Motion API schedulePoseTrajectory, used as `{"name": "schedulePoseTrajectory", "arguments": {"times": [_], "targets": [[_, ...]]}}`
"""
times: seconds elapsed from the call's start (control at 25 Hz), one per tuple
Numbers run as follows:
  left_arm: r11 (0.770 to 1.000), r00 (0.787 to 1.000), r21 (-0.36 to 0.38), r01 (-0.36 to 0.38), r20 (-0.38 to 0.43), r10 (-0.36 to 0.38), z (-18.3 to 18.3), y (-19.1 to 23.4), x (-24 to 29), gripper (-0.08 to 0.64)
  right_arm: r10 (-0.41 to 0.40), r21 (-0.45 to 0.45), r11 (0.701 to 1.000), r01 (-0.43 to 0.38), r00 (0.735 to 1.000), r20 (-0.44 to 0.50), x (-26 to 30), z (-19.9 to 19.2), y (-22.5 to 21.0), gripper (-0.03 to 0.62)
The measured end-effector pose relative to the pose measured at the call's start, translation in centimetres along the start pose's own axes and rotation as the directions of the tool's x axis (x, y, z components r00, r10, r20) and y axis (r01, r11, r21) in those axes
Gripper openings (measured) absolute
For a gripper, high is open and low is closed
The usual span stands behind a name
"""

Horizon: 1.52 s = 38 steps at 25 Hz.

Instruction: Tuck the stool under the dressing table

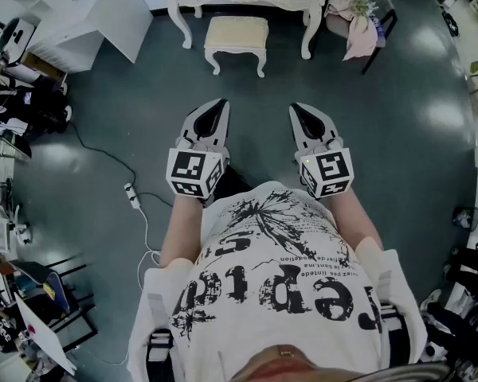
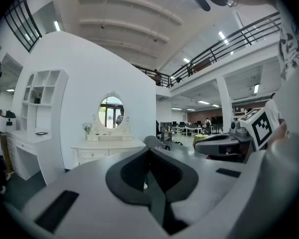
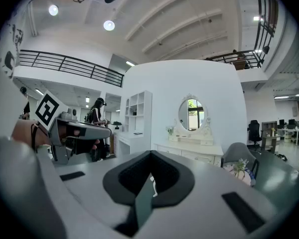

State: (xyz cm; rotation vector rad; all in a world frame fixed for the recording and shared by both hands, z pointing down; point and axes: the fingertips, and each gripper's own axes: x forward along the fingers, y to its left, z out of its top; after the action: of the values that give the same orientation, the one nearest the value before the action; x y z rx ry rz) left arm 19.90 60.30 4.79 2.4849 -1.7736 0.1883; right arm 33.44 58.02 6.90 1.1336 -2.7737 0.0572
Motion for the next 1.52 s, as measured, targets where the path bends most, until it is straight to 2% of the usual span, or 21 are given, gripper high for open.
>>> {"name": "schedulePoseTrajectory", "arguments": {"times": [0.56,0.8,0.92,1.16,1.28,1.52], "targets": [[0.999,1.000,-0.044,-0.004,-0.011,0.003,-1.0,1.1,0.5,0.020,-0.011,0.056,0.998,0.012,1.000,-0.026,0.9,-1.0,0.3,0.018],[0.997,0.997,-0.079,-0.009,-0.079,0.003,-4.4,3.5,1.2,0.020,-0.020,0.111,0.993,0.029,0.996,-0.085,4.0,-3.9,0.2,0.018],[0.993,0.993,-0.110,-0.032,-0.118,0.019,-6.1,6.6,2.1,0.020,-0.020,0.141,0.989,0.038,0.992,-0.123,7.0,-4.9,0.1,0.018],[0.988,0.992,-0.145,-0.050,-0.123,0.032,-6.3,16.0,6.7,0.020,-0.044,0.138,0.988,0.066,0.986,-0.158,16.6,-4.3,-1.2,0.018],[0.986,0.991,-0.165,-0.036,-0.136,0.013,-6.3,21.2,9.6,0.020,-0.071,0.137,0.986,0.096,0.982,-0.177,21.9,-3.5,-1.7,0.018],[0.989,0.984,-0.148,0.024,-0.170,-0.049,-5.7,30.2,15.2,0.020,-0.128,0.137,0.978,0.160,0.967,-0.220,31.4,-2.7,-2.3,0.018]]}}
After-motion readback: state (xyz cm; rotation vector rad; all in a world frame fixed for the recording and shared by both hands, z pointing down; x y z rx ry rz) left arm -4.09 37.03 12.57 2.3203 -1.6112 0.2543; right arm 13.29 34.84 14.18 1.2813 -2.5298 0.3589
